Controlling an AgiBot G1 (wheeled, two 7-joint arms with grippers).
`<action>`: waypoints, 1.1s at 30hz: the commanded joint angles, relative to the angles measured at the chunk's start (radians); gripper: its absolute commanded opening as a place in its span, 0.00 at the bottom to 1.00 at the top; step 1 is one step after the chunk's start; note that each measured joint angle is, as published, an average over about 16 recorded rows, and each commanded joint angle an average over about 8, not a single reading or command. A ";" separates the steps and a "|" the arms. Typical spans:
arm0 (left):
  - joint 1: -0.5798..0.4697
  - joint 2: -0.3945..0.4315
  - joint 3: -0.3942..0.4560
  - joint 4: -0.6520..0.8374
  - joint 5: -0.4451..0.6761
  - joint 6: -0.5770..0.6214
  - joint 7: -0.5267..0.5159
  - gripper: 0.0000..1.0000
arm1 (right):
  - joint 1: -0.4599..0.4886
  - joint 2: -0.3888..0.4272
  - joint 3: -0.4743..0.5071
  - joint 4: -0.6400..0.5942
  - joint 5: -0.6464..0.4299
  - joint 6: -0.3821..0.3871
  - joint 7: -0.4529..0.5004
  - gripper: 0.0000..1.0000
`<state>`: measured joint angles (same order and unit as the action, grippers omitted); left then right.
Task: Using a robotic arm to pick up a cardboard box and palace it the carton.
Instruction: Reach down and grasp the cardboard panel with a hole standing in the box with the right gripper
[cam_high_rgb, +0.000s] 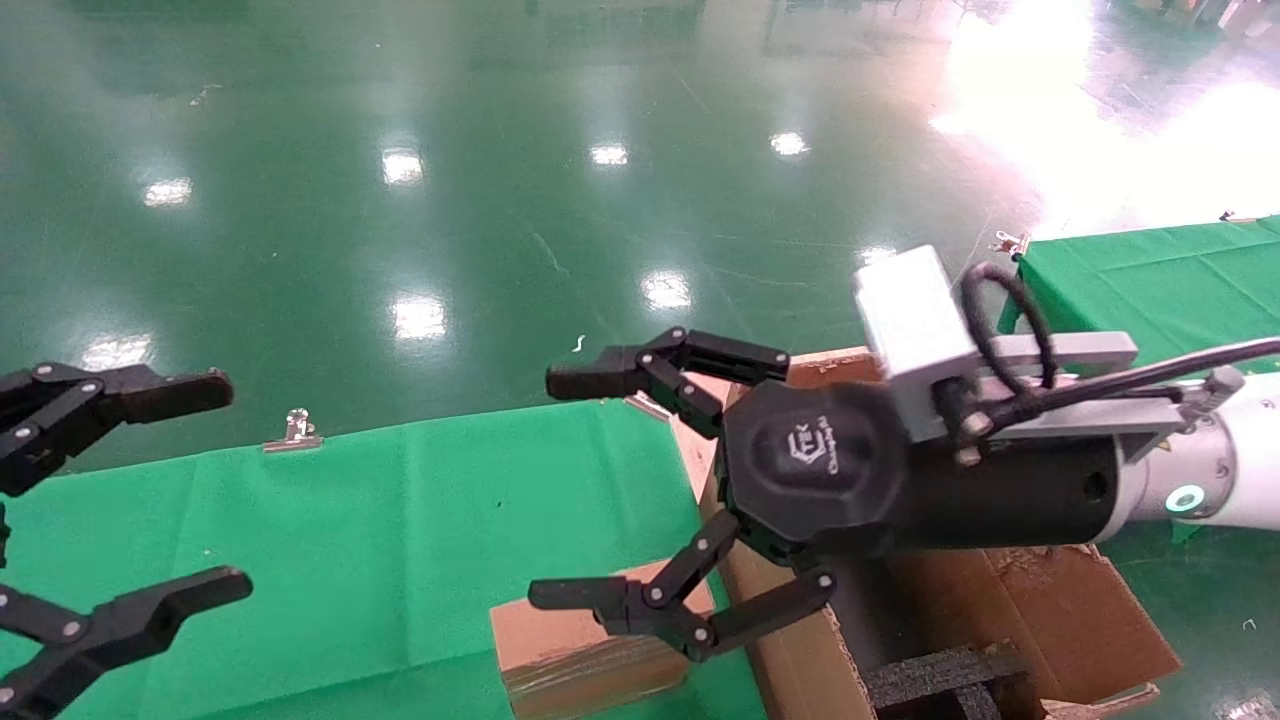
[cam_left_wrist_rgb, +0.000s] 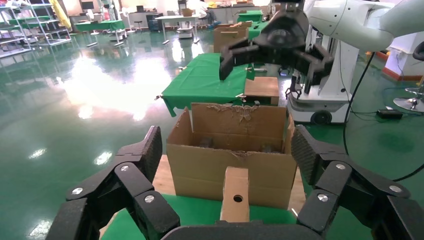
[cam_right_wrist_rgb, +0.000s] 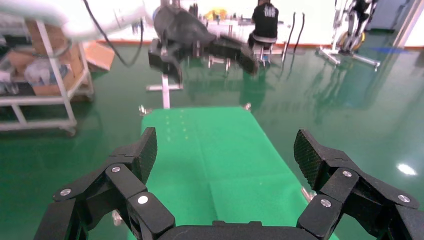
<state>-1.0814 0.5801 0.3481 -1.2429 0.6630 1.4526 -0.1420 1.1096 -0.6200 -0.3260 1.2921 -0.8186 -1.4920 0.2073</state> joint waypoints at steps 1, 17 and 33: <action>0.000 0.000 0.000 0.000 0.000 0.000 0.000 0.00 | 0.007 -0.001 -0.011 0.004 -0.021 0.002 0.004 1.00; 0.000 0.000 0.000 0.000 0.000 0.000 0.000 0.00 | 0.179 -0.126 -0.224 -0.026 -0.449 -0.036 0.024 1.00; 0.000 0.000 0.000 0.000 0.000 0.000 0.000 0.18 | 0.300 -0.236 -0.381 -0.022 -0.762 -0.054 -0.032 1.00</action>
<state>-1.0814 0.5801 0.3482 -1.2428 0.6629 1.4526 -0.1419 1.4032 -0.8527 -0.7006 1.2661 -1.5638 -1.5449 0.1783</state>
